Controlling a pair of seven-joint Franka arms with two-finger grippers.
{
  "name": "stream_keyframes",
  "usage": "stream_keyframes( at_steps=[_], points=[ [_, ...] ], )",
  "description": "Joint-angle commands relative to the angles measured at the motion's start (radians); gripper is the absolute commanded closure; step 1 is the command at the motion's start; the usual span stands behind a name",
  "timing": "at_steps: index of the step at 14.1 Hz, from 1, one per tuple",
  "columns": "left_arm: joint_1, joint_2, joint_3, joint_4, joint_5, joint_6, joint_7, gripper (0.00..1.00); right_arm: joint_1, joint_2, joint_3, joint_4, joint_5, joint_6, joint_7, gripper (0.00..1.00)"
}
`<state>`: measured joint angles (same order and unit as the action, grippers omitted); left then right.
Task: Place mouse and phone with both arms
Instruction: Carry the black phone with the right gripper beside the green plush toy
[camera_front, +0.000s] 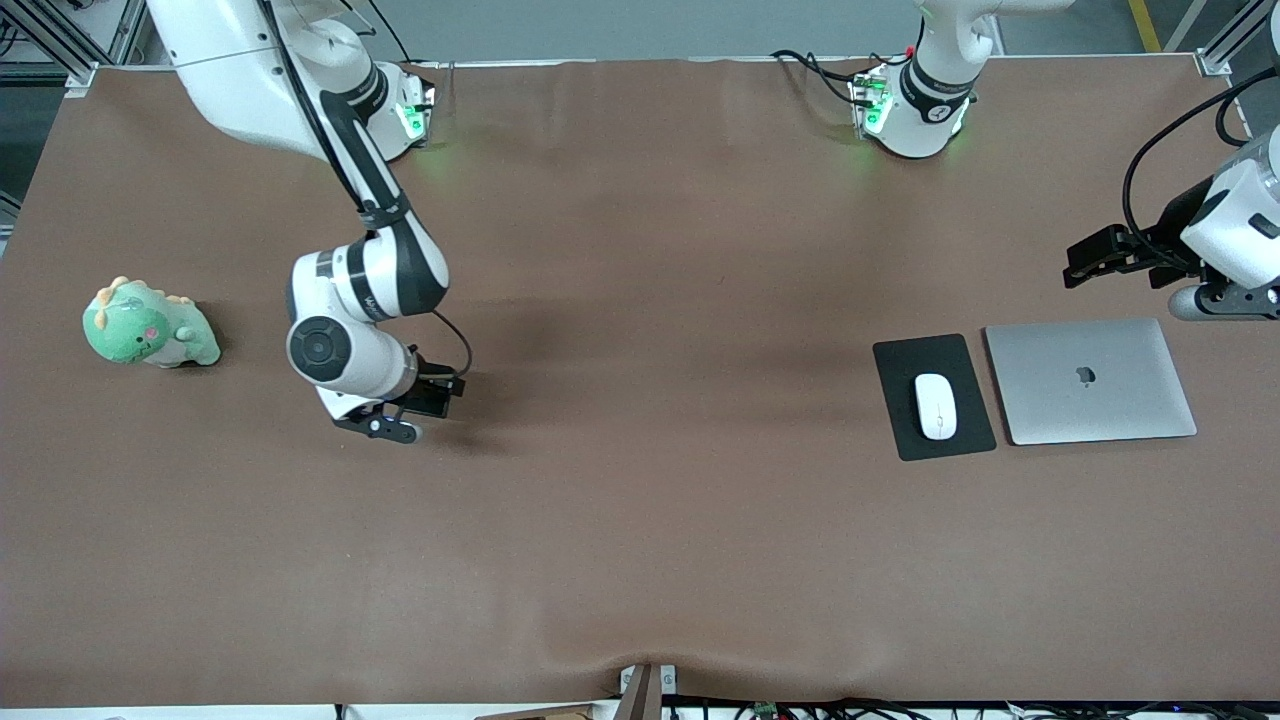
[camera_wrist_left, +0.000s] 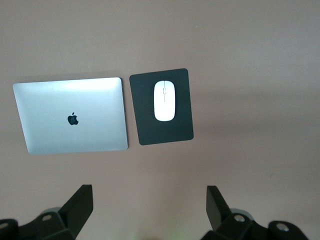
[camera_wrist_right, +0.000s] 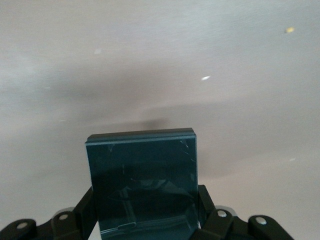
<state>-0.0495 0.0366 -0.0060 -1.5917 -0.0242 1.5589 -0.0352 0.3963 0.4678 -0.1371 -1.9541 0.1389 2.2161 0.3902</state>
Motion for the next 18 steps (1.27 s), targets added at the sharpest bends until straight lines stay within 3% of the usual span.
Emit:
stream_keyframes(
  at_steps=[1, 10, 14, 18],
  points=[
    [0.0, -0.015, -0.005, 0.001, -0.008, 0.006, 0.008, 0.0, -0.008, -0.061, -0.054, -0.081, -0.012, 0.008, -0.115, 1.0],
    [0.004, -0.009, 0.0, 0.009, -0.016, 0.013, 0.004, 0.0, -0.01, -0.106, -0.203, -0.221, -0.012, 0.08, -0.312, 1.0],
    [0.003, -0.011, -0.003, 0.01, -0.016, 0.013, 0.004, 0.0, -0.011, -0.1, -0.265, -0.293, -0.012, 0.18, -0.421, 1.0],
    [0.002, -0.012, -0.003, 0.01, -0.013, 0.015, 0.006, 0.0, -0.023, -0.097, -0.279, -0.321, -0.012, 0.203, -0.459, 1.0]
  ],
)
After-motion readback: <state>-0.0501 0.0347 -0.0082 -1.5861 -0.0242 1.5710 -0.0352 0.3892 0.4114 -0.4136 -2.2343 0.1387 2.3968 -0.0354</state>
